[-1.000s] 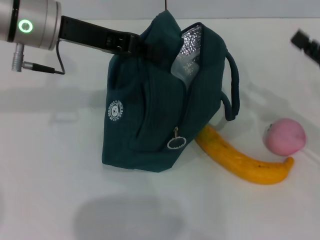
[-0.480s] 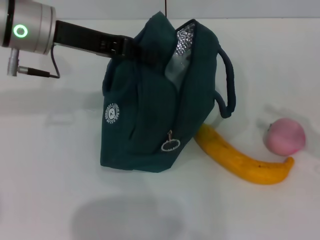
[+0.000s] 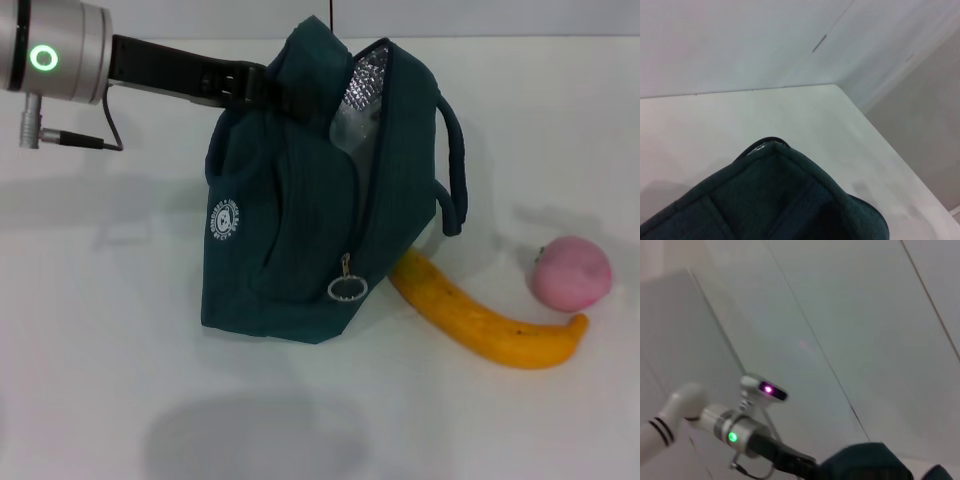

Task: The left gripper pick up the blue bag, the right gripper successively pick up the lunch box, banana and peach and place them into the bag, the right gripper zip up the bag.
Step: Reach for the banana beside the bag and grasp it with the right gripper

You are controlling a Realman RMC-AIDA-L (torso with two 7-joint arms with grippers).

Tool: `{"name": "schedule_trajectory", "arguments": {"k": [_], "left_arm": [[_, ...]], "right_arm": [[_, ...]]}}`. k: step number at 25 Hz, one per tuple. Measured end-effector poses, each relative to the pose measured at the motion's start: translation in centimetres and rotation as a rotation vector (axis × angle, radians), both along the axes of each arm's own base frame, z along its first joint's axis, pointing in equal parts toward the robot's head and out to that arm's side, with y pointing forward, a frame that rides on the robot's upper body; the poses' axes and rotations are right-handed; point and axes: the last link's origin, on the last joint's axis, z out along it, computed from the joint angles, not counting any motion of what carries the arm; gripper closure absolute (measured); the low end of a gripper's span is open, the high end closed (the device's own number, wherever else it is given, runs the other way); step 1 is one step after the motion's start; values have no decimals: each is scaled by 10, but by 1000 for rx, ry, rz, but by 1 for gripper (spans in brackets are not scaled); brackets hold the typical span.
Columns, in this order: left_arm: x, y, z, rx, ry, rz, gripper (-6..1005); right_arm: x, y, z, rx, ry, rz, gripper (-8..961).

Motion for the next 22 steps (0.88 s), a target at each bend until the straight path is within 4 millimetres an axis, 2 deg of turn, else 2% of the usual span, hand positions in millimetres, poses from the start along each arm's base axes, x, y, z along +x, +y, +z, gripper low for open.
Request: {"name": "schedule_trajectory", "arguments": {"k": [4, 7, 10, 16, 22], "left_arm": [[-1, 0, -1, -2, -13, 9, 945], [-1, 0, 0, -1, -22, 9, 945], [0, 0, 0, -1, -23, 9, 945], [2, 1, 0, 0, -22, 3, 945], [1, 1, 2, 2, -20, 6, 945]], "right_arm": [[-34, 16, -1, -108, -182, -40, 363], [-66, 26, -15, -203, -358, -51, 363], [-84, 34, -34, -286, -477, -86, 363], [-100, 43, -79, -412, -728, -157, 364], [-109, 45, -108, -466, -852, -186, 364]]}}
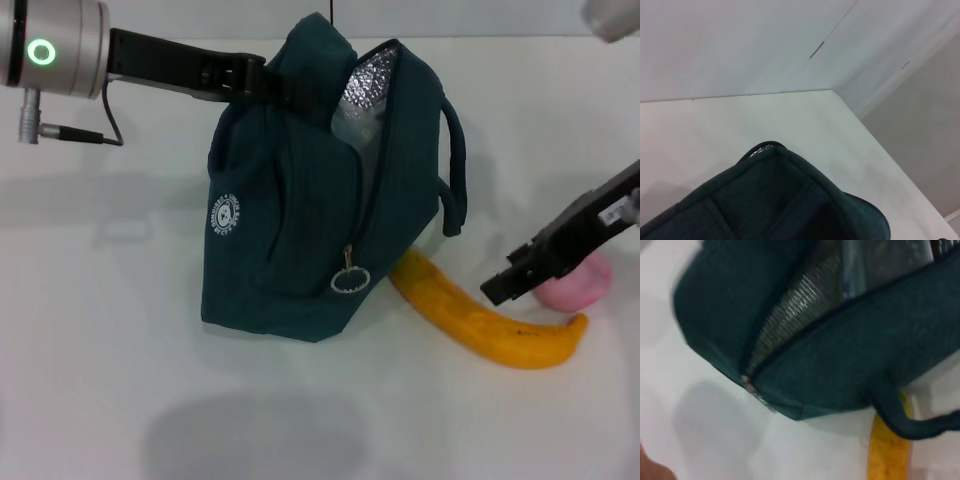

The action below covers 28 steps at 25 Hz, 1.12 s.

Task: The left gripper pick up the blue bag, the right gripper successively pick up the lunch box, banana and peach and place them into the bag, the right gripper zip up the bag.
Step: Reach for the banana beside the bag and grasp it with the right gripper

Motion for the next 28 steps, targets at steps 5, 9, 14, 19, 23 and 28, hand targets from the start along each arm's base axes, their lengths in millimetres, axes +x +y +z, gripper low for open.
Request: {"name": "schedule_trajectory", "arguments": {"k": [5, 9, 14, 19, 23, 28], "left_arm": [[0, 0, 0, 0, 0, 1, 945], [-1, 0, 0, 0, 1, 1, 945], [0, 0, 0, 1, 1, -2, 945], [0, 0, 0, 2, 1, -6, 945], [1, 0, 0, 2, 0, -8, 945], [1, 1, 0, 10, 0, -8, 945]], "right_arm": [[6, 8, -16, -5, -58, -25, 364], [7, 13, -34, -5, -93, 7, 364], [6, 16, -55, -19, -149, 53, 369], [4, 18, -69, -29, -170, 78, 383], [7, 19, -74, -35, -170, 68, 395], [7, 16, -83, -51, -161, 70, 410]]}}
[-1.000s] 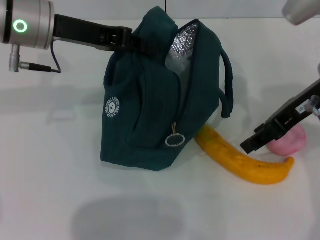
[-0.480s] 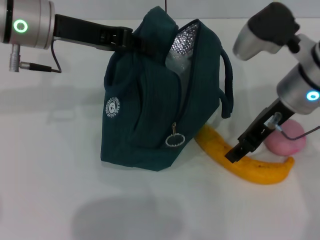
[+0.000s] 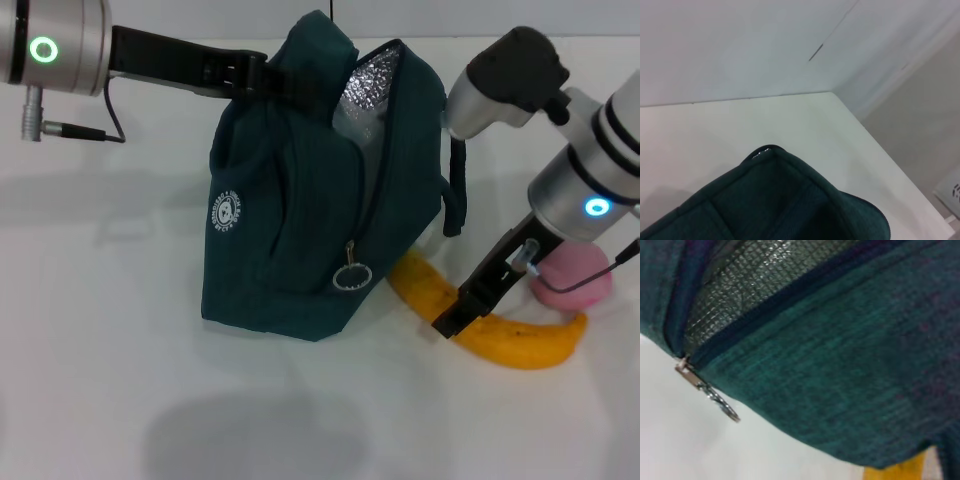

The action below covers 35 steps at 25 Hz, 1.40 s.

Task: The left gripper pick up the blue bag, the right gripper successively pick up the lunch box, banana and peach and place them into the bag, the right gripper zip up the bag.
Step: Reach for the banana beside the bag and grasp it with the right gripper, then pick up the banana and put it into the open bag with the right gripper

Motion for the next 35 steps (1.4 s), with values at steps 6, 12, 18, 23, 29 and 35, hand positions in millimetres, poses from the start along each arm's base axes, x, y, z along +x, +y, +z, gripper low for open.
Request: {"name": "schedule_trajectory", "arguments": {"k": [6, 12, 18, 23, 29, 35], "left_arm": [[-1, 0, 0, 2, 1, 1, 945], [-1, 0, 1, 3, 1, 2, 945], [0, 0, 1, 3, 1, 0, 945], [0, 1, 1, 3, 1, -1, 945], [0, 1, 1, 3, 1, -1, 945], [-2, 0, 1, 3, 2, 4, 945]], "right_arm": [[0, -2, -5, -6, -9, 15, 427], [6, -2, -7, -10, -17, -1, 445], [9, -3, -9, -11, -25, -6, 462], [11, -3, -10, -12, -31, -3, 477], [12, -4, -11, -15, -38, -1, 494], [17, -6, -6, -29, -32, -14, 524]]}}
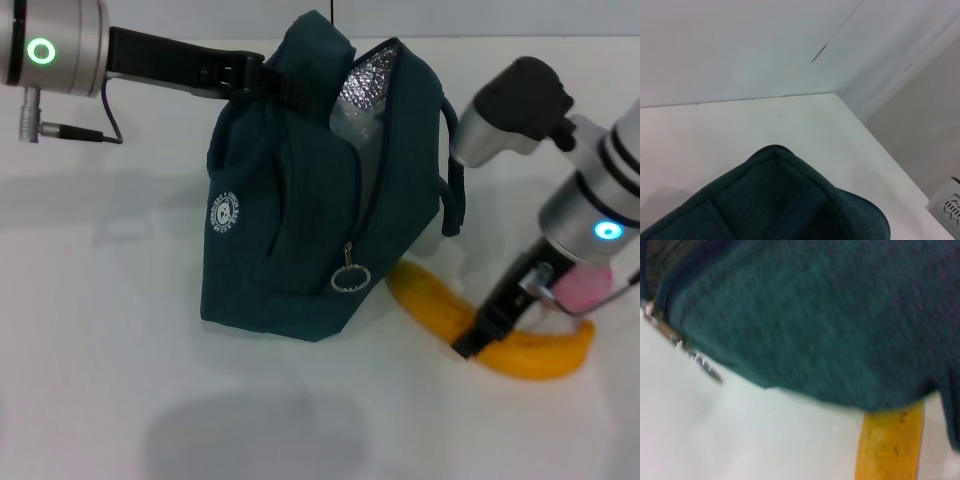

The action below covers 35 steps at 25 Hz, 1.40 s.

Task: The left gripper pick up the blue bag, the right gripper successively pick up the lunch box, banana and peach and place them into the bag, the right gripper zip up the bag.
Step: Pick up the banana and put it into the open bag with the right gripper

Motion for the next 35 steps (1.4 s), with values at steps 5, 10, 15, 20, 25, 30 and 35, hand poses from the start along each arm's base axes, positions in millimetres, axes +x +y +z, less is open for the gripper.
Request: {"name": "schedule_trajectory", "arguments": {"k": [5, 10, 15, 20, 25, 30, 35], "left_arm": [[-1, 0, 0, 0, 0, 3, 945], [-1, 0, 0, -2, -2, 9, 945], [0, 0, 0, -3, -3, 12, 945], [2, 1, 0, -5, -4, 13, 945], [4, 1, -1, -7, -6, 11, 945], [5, 0, -3, -10, -10, 8, 945], [5, 0, -3, -12, -21, 5, 945]], "right_arm": [[9, -15, 32, -92, 237, -109, 527], [25, -32, 84, -148, 518, -220, 525], [40, -44, 119, -229, 767, -286, 523], [41, -45, 138, -194, 941, -188, 521], [28, -41, 151, -23, 1289, 94, 518], [30, -36, 129, 253, 1546, 291, 516], [28, -34, 102, 372, 1603, 404, 514]]}}
